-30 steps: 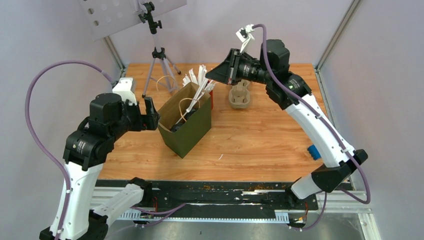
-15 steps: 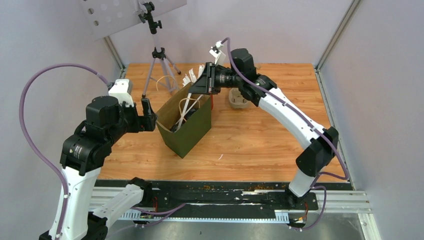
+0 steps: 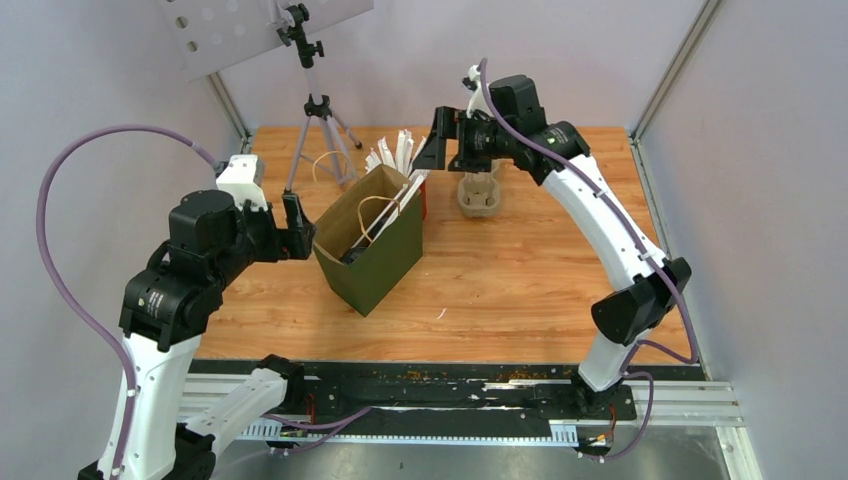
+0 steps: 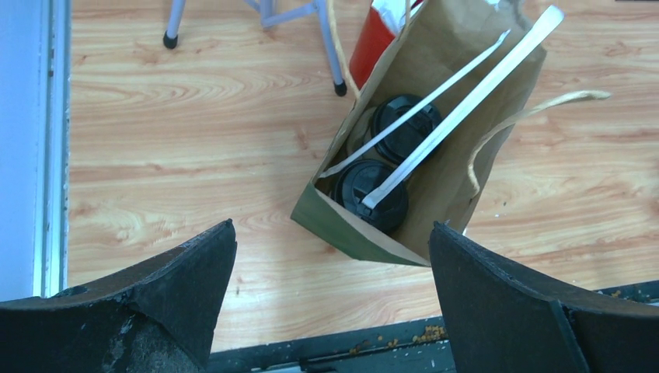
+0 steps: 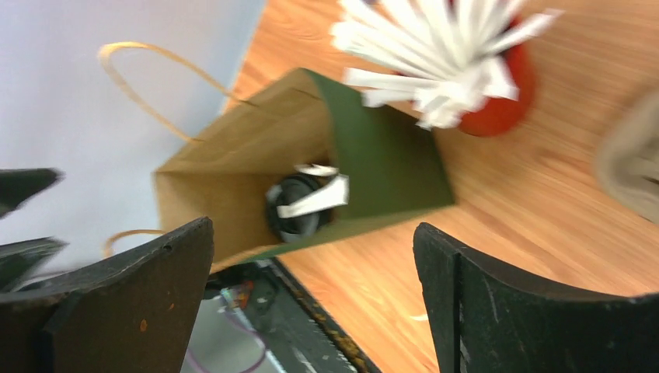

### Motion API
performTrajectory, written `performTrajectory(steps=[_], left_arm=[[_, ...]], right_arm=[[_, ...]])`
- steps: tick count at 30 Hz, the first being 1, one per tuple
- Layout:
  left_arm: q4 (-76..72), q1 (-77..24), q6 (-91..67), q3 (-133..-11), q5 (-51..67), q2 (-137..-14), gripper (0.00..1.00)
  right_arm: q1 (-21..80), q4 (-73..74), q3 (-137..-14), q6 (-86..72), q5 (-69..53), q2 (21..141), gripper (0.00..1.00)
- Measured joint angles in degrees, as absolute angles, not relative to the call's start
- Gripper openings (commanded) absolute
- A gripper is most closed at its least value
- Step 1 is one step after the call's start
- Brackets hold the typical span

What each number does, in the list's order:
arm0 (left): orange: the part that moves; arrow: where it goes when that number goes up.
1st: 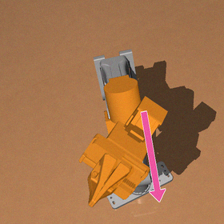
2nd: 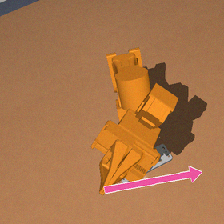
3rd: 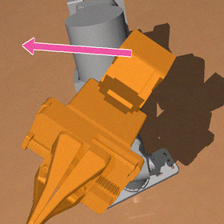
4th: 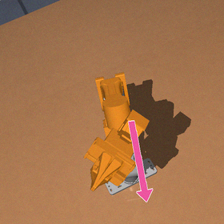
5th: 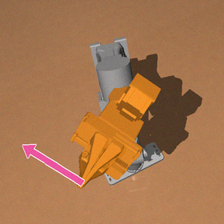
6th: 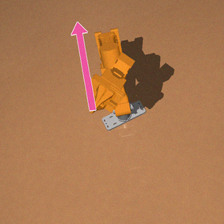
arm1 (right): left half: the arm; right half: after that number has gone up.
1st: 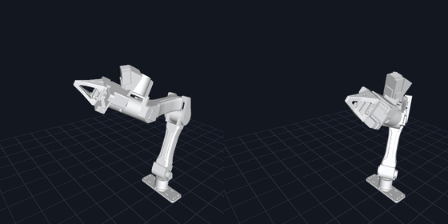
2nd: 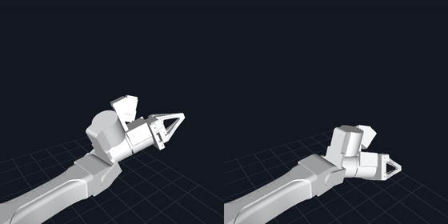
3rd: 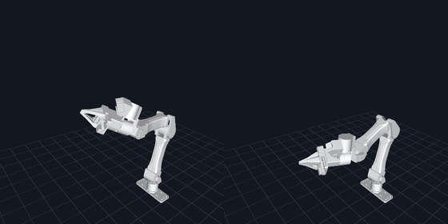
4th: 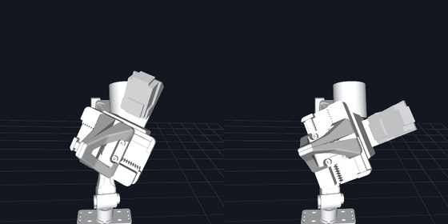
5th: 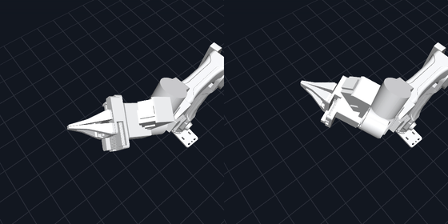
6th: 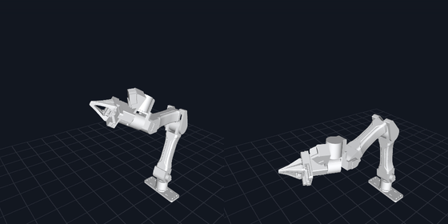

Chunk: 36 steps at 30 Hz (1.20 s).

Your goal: Pack the takeout coffee

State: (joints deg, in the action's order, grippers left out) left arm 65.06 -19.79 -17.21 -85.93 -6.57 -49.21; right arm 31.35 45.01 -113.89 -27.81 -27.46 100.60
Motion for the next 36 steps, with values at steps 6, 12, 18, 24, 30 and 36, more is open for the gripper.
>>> performTrajectory(steps=[6,12,18,24,30,36], left_arm=[[61.4,-19.8,-17.2,-87.1,-4.4,-49.6,1.0],[56.2,-19.8,-17.2,-86.9,-1.5,-48.7,1.0],[49.0,-19.8,-18.1,-83.2,1.1,-44.5,1.0],[45.4,-19.8,-19.3,-82.7,4.9,-43.1,1.0],[45.1,-19.8,-20.7,-80.6,6.6,-43.1,1.0],[44.6,-19.8,-21.4,-79.9,7.0,-43.2,1.0]], right_arm=[[30.7,57.6,-114.7,-19.7,-10.8,96.8,1.0],[30.7,63.6,-114.5,-15.9,5.9,88.9,1.0],[30.7,64.0,-112.3,-14.8,11.3,78.0,1.0],[30.7,61.7,-102.3,-16.9,8.2,66.0,1.0],[30.7,58.1,-94.1,-19.7,6.3,58.5,1.0],[30.7,56.5,-93.8,-19.9,6.3,58.1,1.0]])
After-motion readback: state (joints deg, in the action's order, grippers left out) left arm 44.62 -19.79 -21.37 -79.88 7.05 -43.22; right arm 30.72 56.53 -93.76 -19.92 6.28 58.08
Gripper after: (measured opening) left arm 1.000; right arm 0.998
